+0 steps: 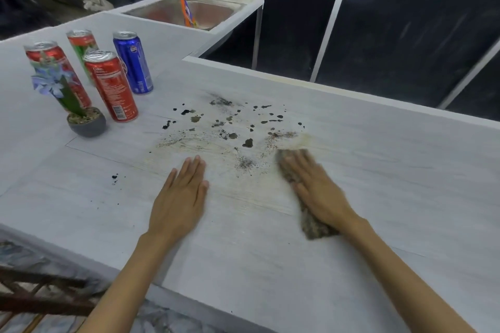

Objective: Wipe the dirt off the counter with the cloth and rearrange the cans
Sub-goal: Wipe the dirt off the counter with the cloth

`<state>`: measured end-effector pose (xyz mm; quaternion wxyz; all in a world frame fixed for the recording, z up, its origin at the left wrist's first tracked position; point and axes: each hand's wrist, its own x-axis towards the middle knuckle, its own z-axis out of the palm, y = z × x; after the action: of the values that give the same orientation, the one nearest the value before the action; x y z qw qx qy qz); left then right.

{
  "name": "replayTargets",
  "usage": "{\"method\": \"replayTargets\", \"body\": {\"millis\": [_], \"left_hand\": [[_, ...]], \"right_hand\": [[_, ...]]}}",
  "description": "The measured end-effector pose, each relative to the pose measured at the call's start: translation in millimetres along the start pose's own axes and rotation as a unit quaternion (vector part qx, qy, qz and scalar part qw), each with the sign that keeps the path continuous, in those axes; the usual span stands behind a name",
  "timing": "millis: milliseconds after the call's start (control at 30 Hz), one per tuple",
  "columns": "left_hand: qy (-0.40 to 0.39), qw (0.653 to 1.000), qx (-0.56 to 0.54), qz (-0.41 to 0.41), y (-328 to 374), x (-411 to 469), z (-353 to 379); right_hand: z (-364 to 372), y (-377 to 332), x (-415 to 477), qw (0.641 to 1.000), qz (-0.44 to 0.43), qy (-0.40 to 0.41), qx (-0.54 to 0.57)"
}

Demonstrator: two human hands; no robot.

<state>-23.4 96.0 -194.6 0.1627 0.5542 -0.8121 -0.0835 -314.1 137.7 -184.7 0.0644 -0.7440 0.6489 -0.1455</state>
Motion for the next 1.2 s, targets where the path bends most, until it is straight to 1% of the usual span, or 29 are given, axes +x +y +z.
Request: {"method": "replayTargets", "body": {"millis": [67,100,167,267,333,400,433,467,500,533,600,633,700,800,867,933,967,1000,1033,1100,1133,1200], "left_hand": [[0.003,1.0,-0.006,-0.003,0.7,0.4,0.4],[0.004,1.0,-0.008,-0.005,1.0,0.7,0.6],[0.007,1.0,-0.005,-0.008,1.0,1.9,0.6],[0.006,1.0,-0.002,-0.011,0.6,2.9,0.3],[0.005,1.0,0.001,-0.011,0.1,3.6,0.4],[0.006,1.0,0.002,-0.014,-0.3,3.6,0.5],[0.006,1.0,0.0,-0.015,-0.5,3.8,0.1],[0.007,1.0,-0.003,-0.017,-0.7,4.0,-0.2],[0.006,1.0,-0.005,-0.019,-0.7,4.4,-0.4],[0.004,1.0,-0.004,-0.02,-0.6,4.7,-0.5],[0.0,1.0,-0.004,-0.023,0.2,6.7,-0.9],[-0.001,1.0,-0.004,-0.025,0.7,7.7,-0.9],[-0.001,1.0,-0.001,-0.026,1.2,9.5,-1.1],[0.001,1.0,0.001,-0.025,1.3,10.4,-1.7],[0.004,1.0,0.0,-0.024,1.7,10.7,-1.9],[0.008,1.0,0.0,-0.026,1.8,11.3,-1.2],[0.009,1.0,-0.001,-0.027,1.7,11.3,-1.0],[0.011,0.999,-0.002,-0.03,1.7,11.1,-0.8],[0.013,0.999,-0.001,-0.032,2.0,10.9,-1.0],[0.016,0.999,0.003,-0.033,3.1,10.7,-1.7],[0.017,0.999,0.004,-0.034,3.5,11.2,-1.7],[0.016,0.999,0.005,-0.038,3.5,12.0,-1.3]], "right_hand": [[-17.2,38.4,14.4,0.995,0.102,-0.007,-0.013],[-22.0,47.0,28.1,0.99,0.142,-0.005,-0.023],[-17.5,35.8,61.4,0.986,0.157,0.003,-0.048],[8.8,-18.0,88.4,0.995,0.097,0.008,-0.024],[20.8,-47.4,70.7,0.999,0.036,0.002,0.003],[19.8,-53.0,39.3,0.999,-0.036,-0.007,0.038],[17.4,-43.7,26.0,0.997,-0.06,-0.006,0.043],[12.4,-28.3,17.9,0.997,-0.063,-0.004,0.044],[5.3,-7.5,15.7,0.998,-0.044,0.0,0.037],[-2.2,15.4,18.6,1.0,-0.008,0.003,0.024],[-16.5,51.4,39.0,0.995,0.102,0.007,0.004],[-20.3,58.3,55.0,0.99,0.14,0.012,-0.004],[-14.0,45.2,90.3,0.988,0.154,0.02,-0.021],[10.9,-5.5,113.5,0.996,0.093,0.004,0.003],[18.6,-24.4,95.0,1.0,0.019,-0.009,0.018],[14.3,-13.7,67.8,0.998,-0.048,-0.018,0.043],[8.6,2.8,60.0,0.997,-0.054,-0.015,0.051],[1.8,24.1,59.5,0.998,-0.039,-0.01,0.052],[-6.9,47.2,65.6,0.999,-0.005,-0.007,0.045],[-21.5,85.2,91.5,0.996,0.084,-0.003,0.021],[-24.8,92.8,109.1,0.994,0.111,0.006,0.006],[-18.9,80.8,146.2,0.993,0.119,0.02,-0.005]]}}
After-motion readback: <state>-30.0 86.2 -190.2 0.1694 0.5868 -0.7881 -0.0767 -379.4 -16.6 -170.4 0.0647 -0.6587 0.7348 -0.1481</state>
